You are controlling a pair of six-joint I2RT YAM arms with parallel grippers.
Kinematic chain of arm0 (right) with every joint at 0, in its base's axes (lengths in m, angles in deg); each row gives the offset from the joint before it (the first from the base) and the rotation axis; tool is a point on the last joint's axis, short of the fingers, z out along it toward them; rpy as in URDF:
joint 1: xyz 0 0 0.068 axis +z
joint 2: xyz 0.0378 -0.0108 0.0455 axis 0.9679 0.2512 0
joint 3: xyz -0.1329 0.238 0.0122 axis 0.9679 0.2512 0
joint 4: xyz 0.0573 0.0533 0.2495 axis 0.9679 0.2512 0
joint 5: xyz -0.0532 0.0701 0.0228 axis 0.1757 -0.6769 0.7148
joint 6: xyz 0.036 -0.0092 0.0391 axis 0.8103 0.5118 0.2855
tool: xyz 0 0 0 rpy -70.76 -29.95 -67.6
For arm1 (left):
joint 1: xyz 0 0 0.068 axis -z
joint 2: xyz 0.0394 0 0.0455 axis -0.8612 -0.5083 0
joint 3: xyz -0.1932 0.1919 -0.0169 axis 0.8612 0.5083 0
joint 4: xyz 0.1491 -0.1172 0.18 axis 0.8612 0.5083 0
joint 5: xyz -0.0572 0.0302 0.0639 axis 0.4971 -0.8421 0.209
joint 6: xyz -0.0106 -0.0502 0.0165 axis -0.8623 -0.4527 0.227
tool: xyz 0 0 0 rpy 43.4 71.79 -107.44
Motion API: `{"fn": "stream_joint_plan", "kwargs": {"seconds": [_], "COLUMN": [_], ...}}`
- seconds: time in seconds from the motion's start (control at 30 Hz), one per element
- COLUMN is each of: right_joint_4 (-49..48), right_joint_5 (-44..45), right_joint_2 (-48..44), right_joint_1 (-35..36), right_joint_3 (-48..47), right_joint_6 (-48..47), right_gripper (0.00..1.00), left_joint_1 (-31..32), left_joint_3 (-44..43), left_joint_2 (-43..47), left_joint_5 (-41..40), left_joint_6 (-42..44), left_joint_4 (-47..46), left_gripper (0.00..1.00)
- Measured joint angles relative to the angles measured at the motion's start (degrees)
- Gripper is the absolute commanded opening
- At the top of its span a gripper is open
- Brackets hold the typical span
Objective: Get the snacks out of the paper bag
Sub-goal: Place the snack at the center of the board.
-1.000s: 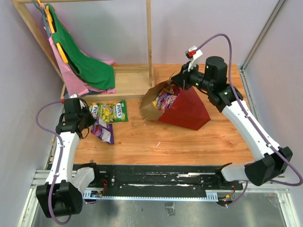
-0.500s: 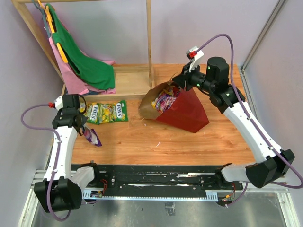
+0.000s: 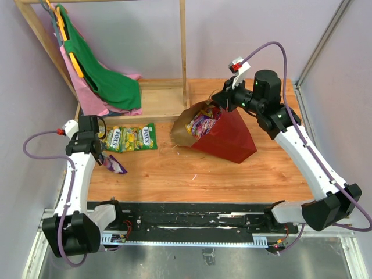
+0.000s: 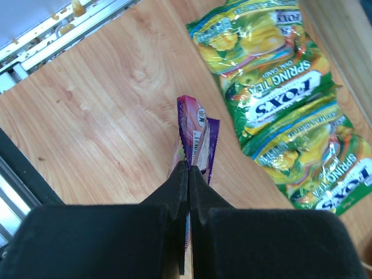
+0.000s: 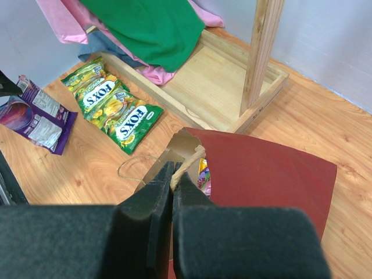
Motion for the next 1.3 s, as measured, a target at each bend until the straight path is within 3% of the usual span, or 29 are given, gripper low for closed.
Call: {"fn": "stream_joint_plan", "kwargs": {"seconds": [0.2,0.5,0.83,1.3], "right_joint_4": [0.0,0.0,0.0,0.0], "right_joint_5": [0.0,0.0,0.0,0.0], "right_joint_2": [0.0,0.0,0.0,0.0], "right_joint_1": [0.0,0.0,0.0,0.0], "right_joint_3": [0.0,0.0,0.0,0.0], "right_joint_6": [0.0,0.0,0.0,-0.1], "right_gripper": [0.01,0.01,0.01,0.01], "left_joint_1": [-2.5,-16.1,-16.9,-17.1], "left_joint_3": [2.4,6.7,8.2,14.3], "left_joint_2": [-3.3,-9.8,-4.7,-9.1], "left_joint_5": [-1.9,2.3,0.8,3.7], "left_joint_6": [-2.6,-5.7,-15.2,-22.8], "left_joint_4": [-2.2,-4.3,-3.0,-3.5], "left_gripper": [0.01,0.0,0.01,0.0]}}
